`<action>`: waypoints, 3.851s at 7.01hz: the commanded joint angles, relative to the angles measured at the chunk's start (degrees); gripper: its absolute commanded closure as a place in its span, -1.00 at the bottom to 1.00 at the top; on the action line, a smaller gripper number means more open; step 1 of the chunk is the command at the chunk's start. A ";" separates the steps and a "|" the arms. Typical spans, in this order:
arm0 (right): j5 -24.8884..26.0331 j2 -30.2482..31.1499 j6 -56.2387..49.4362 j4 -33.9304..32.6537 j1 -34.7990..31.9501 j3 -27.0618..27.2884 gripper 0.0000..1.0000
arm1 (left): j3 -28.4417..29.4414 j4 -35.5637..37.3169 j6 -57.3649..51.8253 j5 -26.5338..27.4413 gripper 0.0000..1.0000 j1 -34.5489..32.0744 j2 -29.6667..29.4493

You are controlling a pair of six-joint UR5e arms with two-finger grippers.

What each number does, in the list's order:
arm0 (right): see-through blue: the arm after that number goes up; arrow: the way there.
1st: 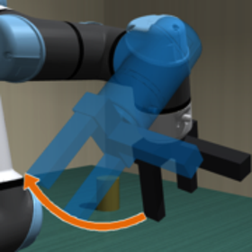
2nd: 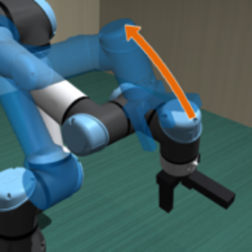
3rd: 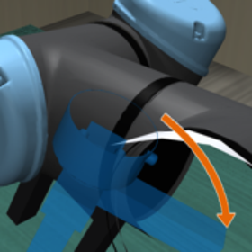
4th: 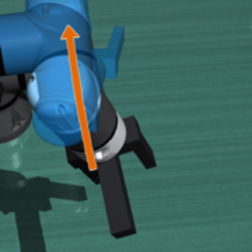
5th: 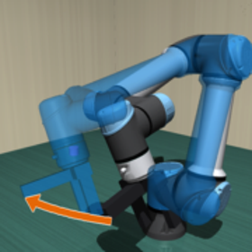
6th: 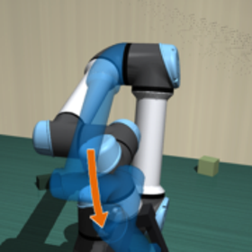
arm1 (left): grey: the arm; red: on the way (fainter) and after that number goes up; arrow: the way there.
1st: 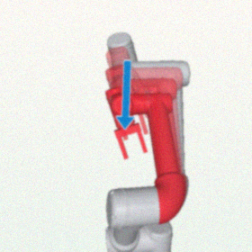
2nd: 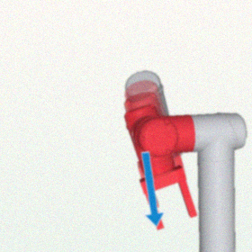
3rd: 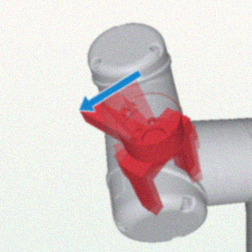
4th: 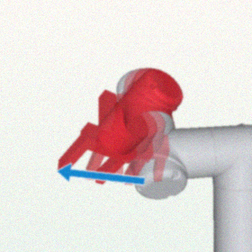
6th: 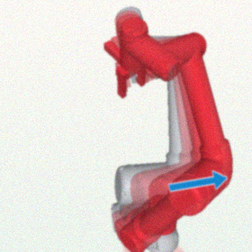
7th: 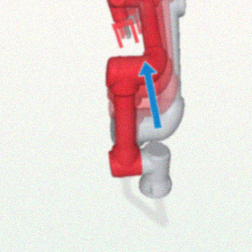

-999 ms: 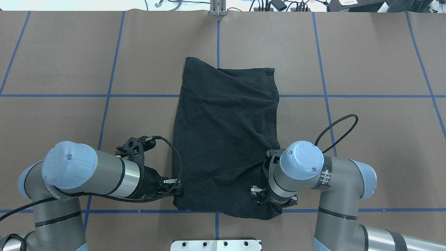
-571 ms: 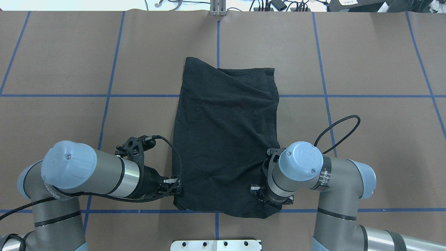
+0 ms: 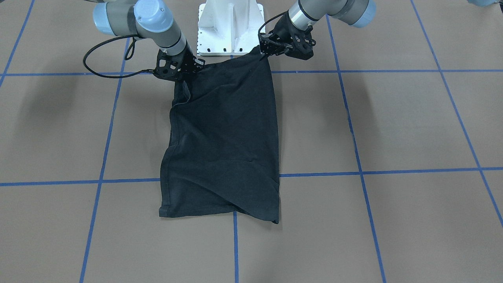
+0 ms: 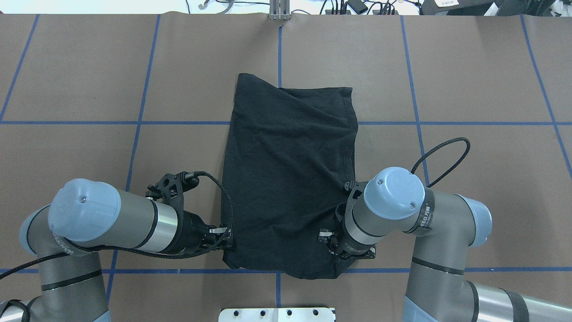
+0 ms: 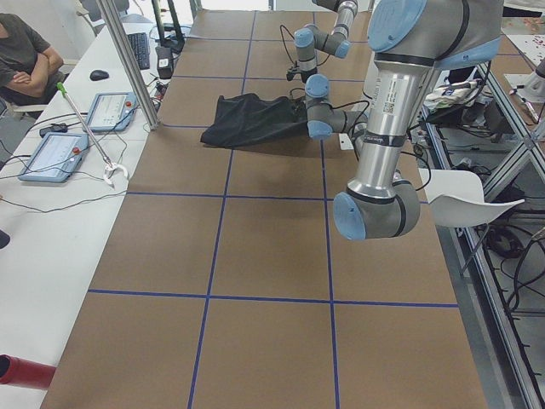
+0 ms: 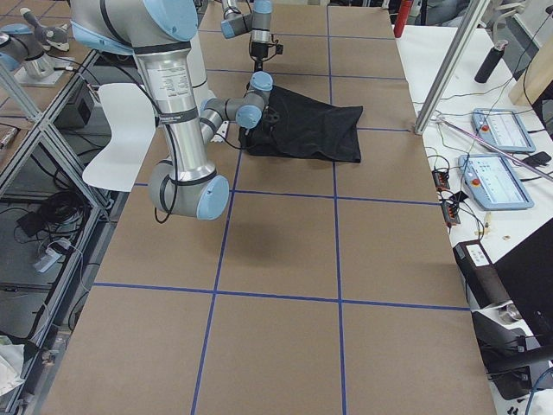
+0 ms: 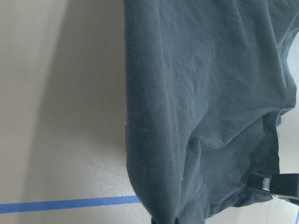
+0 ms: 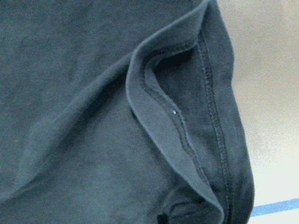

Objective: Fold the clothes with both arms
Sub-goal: 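Hold the near corners with both grippers while the right gripper adjusts its grip, then lift both held near corners and carry them over the shirt away from the robot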

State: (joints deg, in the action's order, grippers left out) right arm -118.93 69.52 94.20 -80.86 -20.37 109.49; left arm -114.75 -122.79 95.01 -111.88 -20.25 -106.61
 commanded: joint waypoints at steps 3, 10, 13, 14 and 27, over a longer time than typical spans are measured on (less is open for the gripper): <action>-1.57 1.32 -0.77 0.09 -0.82 0.38 1.00 | 0.14 0.00 0.00 0.00 1.00 0.04 0.00; -14.66 6.16 -1.83 2.11 -0.37 4.58 1.00 | 0.05 0.53 2.98 -0.26 1.00 0.21 0.09; -16.51 5.37 -2.01 2.11 -6.06 4.15 1.00 | -2.31 0.53 3.08 -1.66 1.00 -0.48 -0.35; -18.43 5.28 -2.09 2.11 -9.48 3.98 1.00 | -2.93 0.53 3.16 -1.76 1.00 -2.93 -1.57; -18.36 -21.09 -3.15 2.98 -32.80 -28.89 1.00 | 35.15 -7.90 6.41 -1.67 1.00 -24.12 -25.37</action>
State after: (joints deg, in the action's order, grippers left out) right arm -137.48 49.02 91.25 -78.57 -52.75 82.12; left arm -85.75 -129.41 101.14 -113.60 -43.55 -128.01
